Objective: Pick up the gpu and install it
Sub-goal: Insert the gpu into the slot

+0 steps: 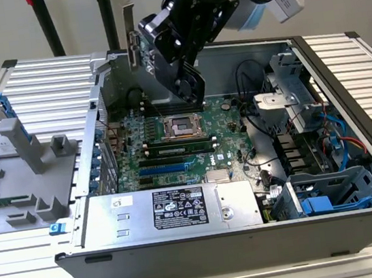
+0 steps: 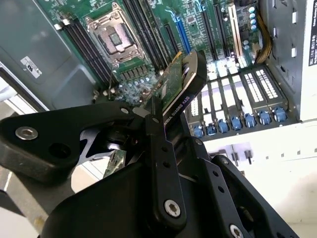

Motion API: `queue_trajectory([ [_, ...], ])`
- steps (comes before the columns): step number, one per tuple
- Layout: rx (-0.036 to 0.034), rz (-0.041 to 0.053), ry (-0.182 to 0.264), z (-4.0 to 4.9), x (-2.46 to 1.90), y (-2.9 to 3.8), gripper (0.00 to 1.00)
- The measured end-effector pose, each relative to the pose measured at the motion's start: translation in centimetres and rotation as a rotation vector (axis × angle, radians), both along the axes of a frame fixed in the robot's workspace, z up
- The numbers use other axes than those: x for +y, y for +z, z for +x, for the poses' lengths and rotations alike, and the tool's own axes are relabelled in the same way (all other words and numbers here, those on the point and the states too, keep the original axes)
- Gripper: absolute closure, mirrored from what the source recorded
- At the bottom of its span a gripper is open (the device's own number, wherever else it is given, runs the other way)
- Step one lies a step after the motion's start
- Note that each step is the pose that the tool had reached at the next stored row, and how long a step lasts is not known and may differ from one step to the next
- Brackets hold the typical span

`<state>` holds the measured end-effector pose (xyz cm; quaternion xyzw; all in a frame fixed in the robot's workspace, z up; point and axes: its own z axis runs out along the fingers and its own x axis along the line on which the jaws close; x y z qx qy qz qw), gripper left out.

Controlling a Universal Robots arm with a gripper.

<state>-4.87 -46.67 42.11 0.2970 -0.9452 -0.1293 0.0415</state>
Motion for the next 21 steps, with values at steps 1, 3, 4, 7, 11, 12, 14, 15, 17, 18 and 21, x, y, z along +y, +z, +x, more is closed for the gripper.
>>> queue_trajectory([
  [1, 0.0, 0.0001, 0.005, 0.02, 0.0, 0.0, 1.0],
  [3, 0.0, 0.0001, 0.015, 0.03, 0.0, 0.0, 1.0],
  [4, 0.0, 0.0, 0.02, 0.04, 0.0, 0.0, 1.0],
  [7, 0.0, 0.0001, 0.035, 0.07, 0.0, 0.0, 1.0],
  [11, 0.0, 0.0001, 0.056, 0.09, 0.0, 0.0, 1.0],
  [12, 0.0, 0.0, 0.063, 0.09, 0.0, 0.0, 1.0],
  [14, 0.0, 0.0, 0.078, 0.1, 0.0, 0.0, 1.0],
  [15, 0.0, 0.0, 0.087, 0.1, 0.0, 0.0, 1.0],
  [17, 0.0, 0.0, 0.106, 0.15, 0.0, 0.0, 1.0],
  [18, 0.0, 0.0, 0.115, 0.19, 0.0, 0.0, 1.0],
  [21, 0.0, 0.0001, 0.144, 0.36, 0.0, 0.0, 1.0],
])
